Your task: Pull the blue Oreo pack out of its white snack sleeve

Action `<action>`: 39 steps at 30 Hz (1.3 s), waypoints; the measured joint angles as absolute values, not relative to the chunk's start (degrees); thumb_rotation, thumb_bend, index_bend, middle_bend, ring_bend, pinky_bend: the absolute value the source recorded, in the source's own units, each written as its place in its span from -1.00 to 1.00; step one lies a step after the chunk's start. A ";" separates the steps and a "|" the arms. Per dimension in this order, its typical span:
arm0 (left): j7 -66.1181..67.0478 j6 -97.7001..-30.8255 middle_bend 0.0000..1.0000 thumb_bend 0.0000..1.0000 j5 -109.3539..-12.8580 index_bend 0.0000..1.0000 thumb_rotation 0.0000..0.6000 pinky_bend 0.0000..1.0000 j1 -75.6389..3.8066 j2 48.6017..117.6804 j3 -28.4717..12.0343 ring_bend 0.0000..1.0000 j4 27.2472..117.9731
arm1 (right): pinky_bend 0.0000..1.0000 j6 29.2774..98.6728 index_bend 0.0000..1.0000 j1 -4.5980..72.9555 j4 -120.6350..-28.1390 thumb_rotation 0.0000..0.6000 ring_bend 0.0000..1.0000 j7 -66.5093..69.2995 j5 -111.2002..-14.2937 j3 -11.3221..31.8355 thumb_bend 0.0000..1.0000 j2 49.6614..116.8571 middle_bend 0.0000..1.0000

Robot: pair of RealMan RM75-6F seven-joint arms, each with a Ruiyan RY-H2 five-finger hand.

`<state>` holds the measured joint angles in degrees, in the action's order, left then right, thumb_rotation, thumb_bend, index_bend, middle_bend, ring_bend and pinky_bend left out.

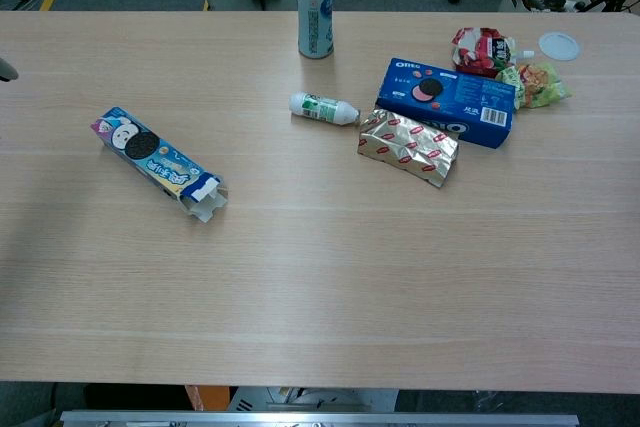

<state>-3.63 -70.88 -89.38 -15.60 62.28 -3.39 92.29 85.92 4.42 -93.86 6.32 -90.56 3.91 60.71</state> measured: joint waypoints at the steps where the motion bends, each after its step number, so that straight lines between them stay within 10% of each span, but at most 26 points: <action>1: -4.98 -69.72 -0.51 -0.52 -89.67 -0.54 1.00 -0.54 -16.42 62.26 -3.32 -0.59 91.93 | -0.56 85.49 -0.34 4.99 -94.57 1.00 -0.39 6.02 -90.75 4.12 -0.39 60.39 -0.25; 12: -14.49 -52.64 -0.77 -0.52 -94.73 -0.75 1.00 -0.61 -29.92 64.20 -1.13 -0.81 82.52 | -0.56 84.48 -0.35 6.37 -95.93 1.00 -0.39 4.88 -91.33 4.12 -0.39 60.18 -0.26; 39: -15.68 -46.24 -0.78 -0.52 -104.63 -0.72 1.00 -0.61 -43.88 79.31 7.43 -0.82 57.16 | -0.56 86.38 -0.35 4.48 -93.27 1.00 -0.39 7.71 -89.99 2.85 -0.39 60.87 -0.26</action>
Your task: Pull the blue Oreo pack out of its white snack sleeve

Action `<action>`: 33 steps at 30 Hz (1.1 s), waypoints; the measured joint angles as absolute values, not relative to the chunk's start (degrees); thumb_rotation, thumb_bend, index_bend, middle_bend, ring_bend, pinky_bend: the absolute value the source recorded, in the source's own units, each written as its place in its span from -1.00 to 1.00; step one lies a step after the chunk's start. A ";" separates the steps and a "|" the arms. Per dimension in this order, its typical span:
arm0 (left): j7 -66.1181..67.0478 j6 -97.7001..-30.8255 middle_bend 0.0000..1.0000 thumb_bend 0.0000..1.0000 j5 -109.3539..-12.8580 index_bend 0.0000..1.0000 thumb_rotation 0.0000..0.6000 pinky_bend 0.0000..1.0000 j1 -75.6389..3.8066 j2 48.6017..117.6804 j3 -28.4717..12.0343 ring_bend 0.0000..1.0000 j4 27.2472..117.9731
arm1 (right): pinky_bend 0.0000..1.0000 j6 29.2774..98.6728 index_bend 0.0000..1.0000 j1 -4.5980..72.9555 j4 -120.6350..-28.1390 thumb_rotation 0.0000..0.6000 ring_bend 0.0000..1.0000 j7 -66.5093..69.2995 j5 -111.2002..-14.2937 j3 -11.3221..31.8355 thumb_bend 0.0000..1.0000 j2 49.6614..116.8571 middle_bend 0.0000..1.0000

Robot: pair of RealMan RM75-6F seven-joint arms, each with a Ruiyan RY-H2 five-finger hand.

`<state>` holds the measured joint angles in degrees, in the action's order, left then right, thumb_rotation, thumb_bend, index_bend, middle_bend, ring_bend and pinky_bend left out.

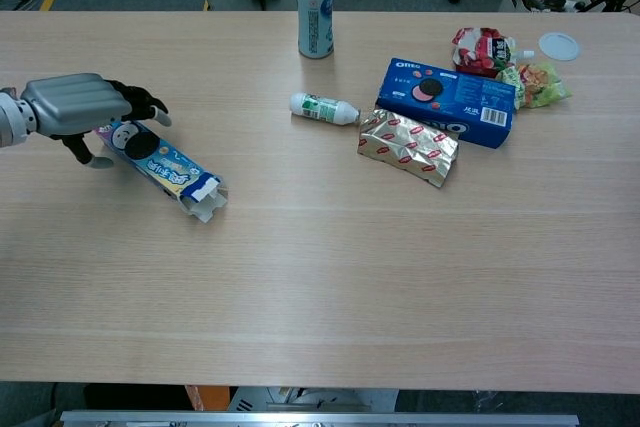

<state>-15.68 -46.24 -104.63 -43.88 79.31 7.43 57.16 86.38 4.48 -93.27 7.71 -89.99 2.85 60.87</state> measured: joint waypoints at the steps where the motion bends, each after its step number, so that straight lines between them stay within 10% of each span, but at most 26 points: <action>1: -15.57 -45.98 -0.78 -0.53 -104.45 -0.71 1.00 -0.61 -43.95 79.56 7.73 -0.82 56.50 | -0.56 86.41 -0.35 4.44 -93.08 1.00 -0.39 7.87 -89.98 2.81 -0.39 60.94 -0.26; 33: -14.58 -48.74 -0.26 -0.53 -97.51 -0.18 1.00 -0.06 -41.01 87.00 9.57 -0.36 46.68 | -0.56 87.48 -0.35 3.64 -89.78 1.00 -0.39 11.45 -89.87 2.68 -0.39 62.06 -0.26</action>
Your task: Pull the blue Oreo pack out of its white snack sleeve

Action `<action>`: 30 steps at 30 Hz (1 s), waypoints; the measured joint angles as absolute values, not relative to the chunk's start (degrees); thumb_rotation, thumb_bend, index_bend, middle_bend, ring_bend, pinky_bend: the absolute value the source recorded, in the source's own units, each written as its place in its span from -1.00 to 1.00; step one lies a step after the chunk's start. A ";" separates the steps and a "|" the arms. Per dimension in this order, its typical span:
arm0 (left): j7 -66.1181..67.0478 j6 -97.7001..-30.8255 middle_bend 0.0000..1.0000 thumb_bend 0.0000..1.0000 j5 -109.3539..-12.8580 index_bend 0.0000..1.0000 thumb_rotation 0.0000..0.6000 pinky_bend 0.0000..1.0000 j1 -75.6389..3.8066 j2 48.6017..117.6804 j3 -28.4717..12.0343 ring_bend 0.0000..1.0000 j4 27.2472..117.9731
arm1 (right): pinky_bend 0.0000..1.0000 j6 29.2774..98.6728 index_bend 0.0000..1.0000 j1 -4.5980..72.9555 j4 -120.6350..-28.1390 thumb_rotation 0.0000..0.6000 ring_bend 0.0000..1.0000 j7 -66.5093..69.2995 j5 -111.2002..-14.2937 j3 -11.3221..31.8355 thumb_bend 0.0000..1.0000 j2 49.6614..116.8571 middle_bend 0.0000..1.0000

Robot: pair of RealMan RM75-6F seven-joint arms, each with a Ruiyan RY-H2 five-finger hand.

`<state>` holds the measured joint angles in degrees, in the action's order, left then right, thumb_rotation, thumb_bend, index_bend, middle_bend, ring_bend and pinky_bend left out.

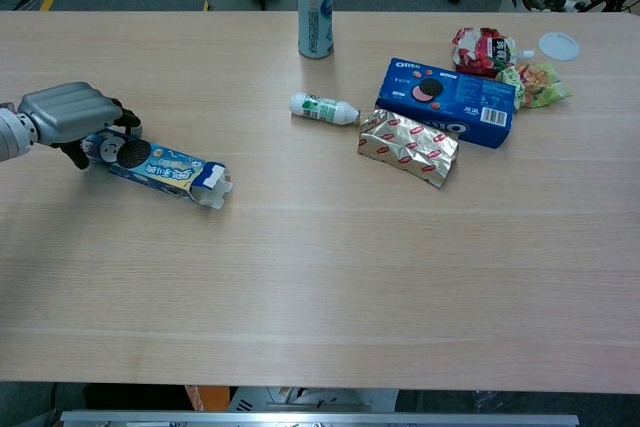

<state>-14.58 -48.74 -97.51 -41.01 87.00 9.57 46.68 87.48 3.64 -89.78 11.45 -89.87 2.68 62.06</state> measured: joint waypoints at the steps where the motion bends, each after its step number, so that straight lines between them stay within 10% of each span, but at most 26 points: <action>1: -14.33 -48.80 -0.24 -0.53 -97.25 -0.17 1.00 -0.04 -40.95 86.88 9.42 -0.35 46.97 | -0.56 87.39 -0.35 3.71 -89.64 1.00 -0.39 11.58 -89.91 2.68 -0.39 62.17 -0.26; 30: 34.19 -52.72 -0.24 -0.52 -85.37 -0.23 1.00 0.05 -38.05 69.51 3.07 -0.29 80.38 | -0.56 87.11 -0.35 4.37 -88.99 1.00 -0.39 11.84 -90.64 2.57 -0.39 63.31 -0.26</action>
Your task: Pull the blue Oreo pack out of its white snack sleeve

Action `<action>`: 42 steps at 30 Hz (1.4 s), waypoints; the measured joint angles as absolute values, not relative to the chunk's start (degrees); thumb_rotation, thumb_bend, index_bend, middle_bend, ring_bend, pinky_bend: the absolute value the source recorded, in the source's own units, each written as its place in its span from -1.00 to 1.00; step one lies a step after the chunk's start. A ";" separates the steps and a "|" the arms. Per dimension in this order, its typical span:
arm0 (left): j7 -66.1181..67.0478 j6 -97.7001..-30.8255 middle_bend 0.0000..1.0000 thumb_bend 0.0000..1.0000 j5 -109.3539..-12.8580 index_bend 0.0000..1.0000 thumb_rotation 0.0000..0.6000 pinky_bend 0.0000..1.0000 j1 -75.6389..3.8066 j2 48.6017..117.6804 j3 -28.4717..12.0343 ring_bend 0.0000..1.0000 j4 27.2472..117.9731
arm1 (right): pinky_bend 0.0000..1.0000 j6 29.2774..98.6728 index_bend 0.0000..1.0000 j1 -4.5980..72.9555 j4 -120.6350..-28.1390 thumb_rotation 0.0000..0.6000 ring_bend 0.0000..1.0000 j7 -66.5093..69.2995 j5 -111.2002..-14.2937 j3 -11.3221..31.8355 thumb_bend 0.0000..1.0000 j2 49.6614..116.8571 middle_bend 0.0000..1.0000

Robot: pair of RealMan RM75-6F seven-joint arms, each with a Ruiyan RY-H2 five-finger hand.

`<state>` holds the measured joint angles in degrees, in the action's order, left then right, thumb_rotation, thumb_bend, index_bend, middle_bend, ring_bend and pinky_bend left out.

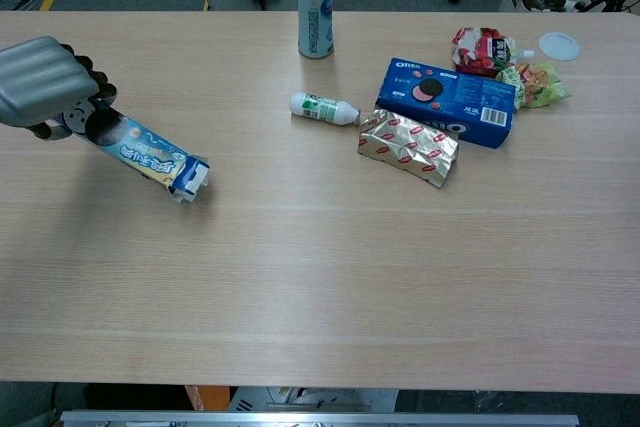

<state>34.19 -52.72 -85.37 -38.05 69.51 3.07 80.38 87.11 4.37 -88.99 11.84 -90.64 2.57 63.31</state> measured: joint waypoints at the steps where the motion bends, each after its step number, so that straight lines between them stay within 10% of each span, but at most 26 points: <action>1: 36.17 -52.93 -0.24 -0.52 -84.47 -0.23 1.00 0.05 -37.84 69.12 2.78 -0.29 81.72 | -0.56 87.11 -0.35 4.32 -88.95 1.00 -0.39 11.87 -90.55 2.55 -0.39 63.30 -0.26; 42: 50.67 -58.80 -0.26 -0.52 -77.53 -0.24 1.00 0.06 -37.43 67.77 -1.32 -0.29 99.10 | -0.56 86.06 -0.35 4.19 -86.17 1.00 -0.39 13.92 -89.63 2.15 -0.39 64.68 -0.26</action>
